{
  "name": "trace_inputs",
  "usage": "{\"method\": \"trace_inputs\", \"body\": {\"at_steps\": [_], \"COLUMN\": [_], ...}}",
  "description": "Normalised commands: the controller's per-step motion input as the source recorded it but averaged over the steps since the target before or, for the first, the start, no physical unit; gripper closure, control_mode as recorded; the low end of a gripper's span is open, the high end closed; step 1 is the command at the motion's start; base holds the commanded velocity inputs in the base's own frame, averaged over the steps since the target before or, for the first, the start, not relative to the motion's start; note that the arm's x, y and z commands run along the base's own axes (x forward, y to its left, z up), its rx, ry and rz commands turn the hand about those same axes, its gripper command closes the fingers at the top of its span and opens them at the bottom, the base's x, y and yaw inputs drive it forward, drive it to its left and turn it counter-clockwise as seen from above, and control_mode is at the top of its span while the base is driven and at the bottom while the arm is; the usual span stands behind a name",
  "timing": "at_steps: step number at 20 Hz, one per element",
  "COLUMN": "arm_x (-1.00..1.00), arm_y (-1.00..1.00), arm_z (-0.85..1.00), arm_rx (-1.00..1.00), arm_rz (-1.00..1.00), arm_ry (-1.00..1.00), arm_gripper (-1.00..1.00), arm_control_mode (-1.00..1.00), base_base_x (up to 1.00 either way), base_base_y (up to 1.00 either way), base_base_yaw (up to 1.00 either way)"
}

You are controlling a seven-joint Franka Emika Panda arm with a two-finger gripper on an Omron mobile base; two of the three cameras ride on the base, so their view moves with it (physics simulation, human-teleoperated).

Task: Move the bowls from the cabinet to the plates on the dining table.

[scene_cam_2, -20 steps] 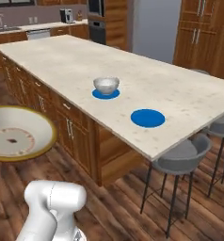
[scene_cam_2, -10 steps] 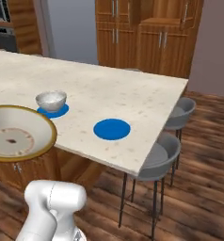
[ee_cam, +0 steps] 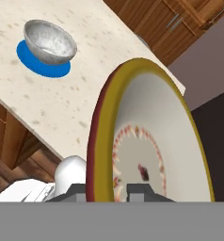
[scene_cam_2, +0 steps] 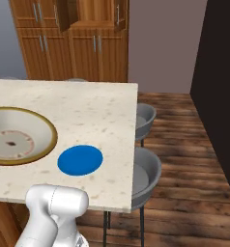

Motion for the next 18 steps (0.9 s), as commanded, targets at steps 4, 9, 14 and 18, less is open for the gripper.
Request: {"method": "trace_inputs", "body": {"at_steps": [4,9,14,18], "arm_x": [0.0,0.0,0.0,0.0], "arm_y": [0.0,0.0,0.0,0.0], "arm_z": [0.0,0.0,0.0,0.0], "arm_rx": [0.0,0.0,0.0,0.0], "arm_rz": [0.0,0.0,0.0,0.0], "arm_ry": [0.0,0.0,0.0,0.0], "arm_gripper": [1.0,1.0,1.0,1.0], "arm_control_mode": [1.0,1.0,1.0,1.0], "base_base_x": [0.02,0.0,0.25,0.59], "base_base_y": [0.0,0.0,0.0,-0.05], "base_base_yaw": [-0.03,0.0,0.0,0.0]}}
